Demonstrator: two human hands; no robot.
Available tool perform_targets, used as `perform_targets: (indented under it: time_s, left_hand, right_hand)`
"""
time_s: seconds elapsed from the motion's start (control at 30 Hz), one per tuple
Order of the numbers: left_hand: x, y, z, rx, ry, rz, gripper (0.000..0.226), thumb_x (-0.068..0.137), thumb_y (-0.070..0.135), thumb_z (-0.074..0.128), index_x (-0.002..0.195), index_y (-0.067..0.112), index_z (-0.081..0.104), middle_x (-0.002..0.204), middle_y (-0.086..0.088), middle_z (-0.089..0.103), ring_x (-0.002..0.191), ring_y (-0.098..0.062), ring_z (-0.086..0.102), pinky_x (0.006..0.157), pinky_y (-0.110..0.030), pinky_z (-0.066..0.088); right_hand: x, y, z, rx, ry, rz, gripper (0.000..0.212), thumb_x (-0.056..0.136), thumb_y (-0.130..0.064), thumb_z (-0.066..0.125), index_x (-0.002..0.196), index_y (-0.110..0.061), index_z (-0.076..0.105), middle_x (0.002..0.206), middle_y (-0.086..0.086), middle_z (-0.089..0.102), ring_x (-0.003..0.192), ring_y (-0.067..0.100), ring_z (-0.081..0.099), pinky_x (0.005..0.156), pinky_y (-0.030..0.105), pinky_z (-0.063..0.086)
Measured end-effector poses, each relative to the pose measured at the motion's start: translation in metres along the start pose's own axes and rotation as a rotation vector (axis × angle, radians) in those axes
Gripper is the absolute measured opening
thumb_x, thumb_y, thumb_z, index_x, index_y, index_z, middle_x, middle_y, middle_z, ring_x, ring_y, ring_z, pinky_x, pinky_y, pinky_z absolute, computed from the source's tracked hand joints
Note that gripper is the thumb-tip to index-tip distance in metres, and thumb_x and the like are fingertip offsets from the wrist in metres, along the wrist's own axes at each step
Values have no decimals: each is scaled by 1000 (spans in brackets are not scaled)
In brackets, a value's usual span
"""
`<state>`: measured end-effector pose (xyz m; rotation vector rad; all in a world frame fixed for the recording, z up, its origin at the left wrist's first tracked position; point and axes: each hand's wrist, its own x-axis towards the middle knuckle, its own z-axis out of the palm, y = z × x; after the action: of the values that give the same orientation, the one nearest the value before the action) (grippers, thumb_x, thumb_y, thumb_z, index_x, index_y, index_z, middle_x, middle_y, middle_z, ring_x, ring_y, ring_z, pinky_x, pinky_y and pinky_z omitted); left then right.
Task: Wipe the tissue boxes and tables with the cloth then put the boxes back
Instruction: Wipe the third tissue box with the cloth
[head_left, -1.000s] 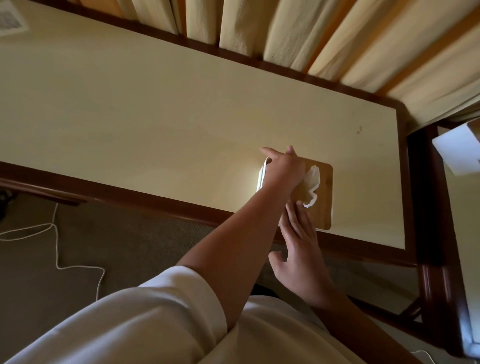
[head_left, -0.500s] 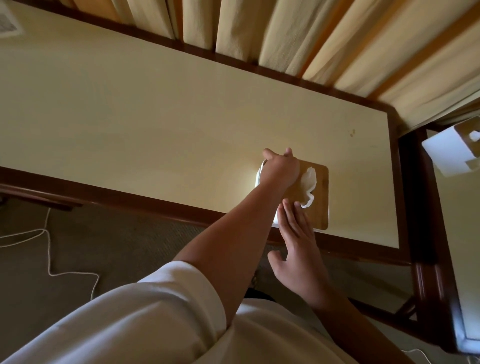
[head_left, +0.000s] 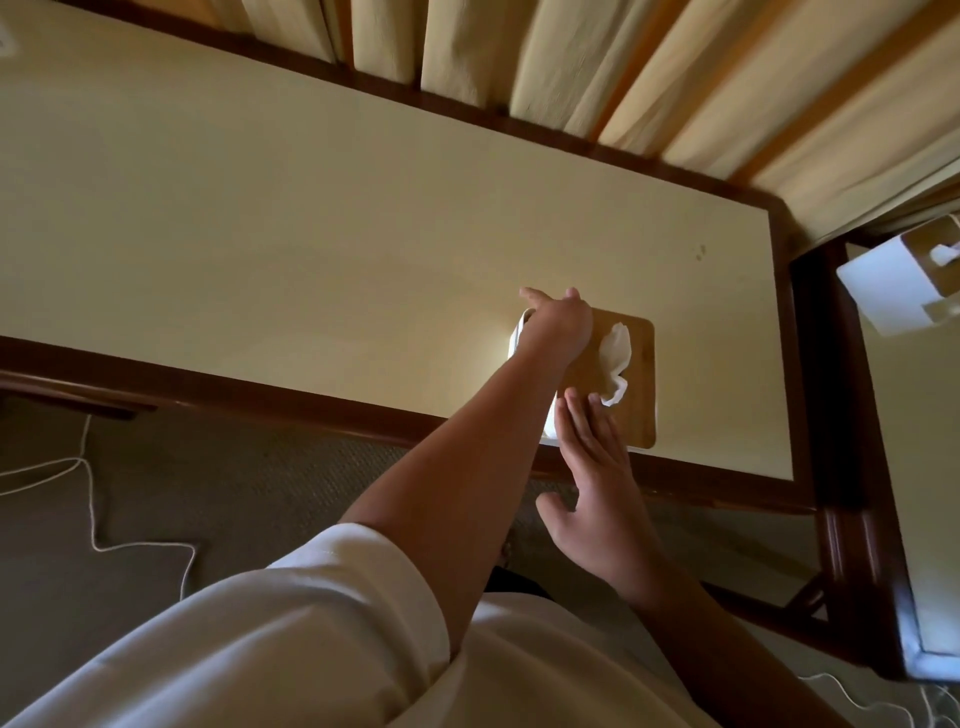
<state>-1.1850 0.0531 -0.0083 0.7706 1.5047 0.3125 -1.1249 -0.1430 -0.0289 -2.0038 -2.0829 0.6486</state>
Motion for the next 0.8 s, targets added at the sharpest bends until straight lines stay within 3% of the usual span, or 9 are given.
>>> perform_targets:
  time_s: [0.1,0.2,0.33,0.5,0.63,0.73,0.8]
  left_hand:
    - [2,-4,-5,-1,-22,49,62,111,46,33,159,9,23,149,-20,52,132,-39,54,110,-47,45]
    - [0,-14,-3,2,27,139,51,111,46,34,146,9,35,137,-16,58,125,-36,59,95,-41,46]
    - [-12,-35,-8,31,40,324,44,110,43,42,144,16,42,131,-7,61,111,-25,61,88,-36,47]
    - [-24,-63,-30,-49,152,448,33,105,23,60,135,25,48,99,3,65,78,-4,60,59,-18,49]
    - [-26,-68,-37,-143,225,507,24,104,15,57,125,29,55,101,1,73,78,-11,66,61,-25,50]
    - [-31,-63,-48,-488,108,540,24,103,1,54,118,20,56,102,-5,79,84,-19,73,73,-38,60]
    - [-33,-57,-66,-721,80,545,30,98,-11,48,116,12,55,106,-10,78,96,-20,75,86,-37,60]
  right_hand:
    - [0,-1,0,9,1,3,99,86,-20,64,167,-23,7,174,-10,-5,160,15,-12,129,48,8]
    - [1,-1,0,3,8,9,99,87,-20,66,167,-23,7,174,-10,-3,160,14,-11,129,49,9]
    - [0,-3,0,8,24,1,100,88,-18,70,167,-23,10,174,-11,-2,159,10,-11,129,42,4]
    - [-3,-6,8,4,30,-48,100,89,-21,72,167,-22,10,174,-9,0,160,14,-6,128,42,3]
    - [0,-12,13,31,78,-60,98,87,-21,71,166,-19,13,174,-5,4,161,16,-3,129,41,3]
    - [3,-10,13,16,92,-58,97,86,-22,70,166,-15,15,174,-1,6,161,18,-2,130,46,8]
    - [2,-10,14,5,102,-62,97,86,-20,71,166,-13,17,174,0,8,161,20,-1,130,49,12]
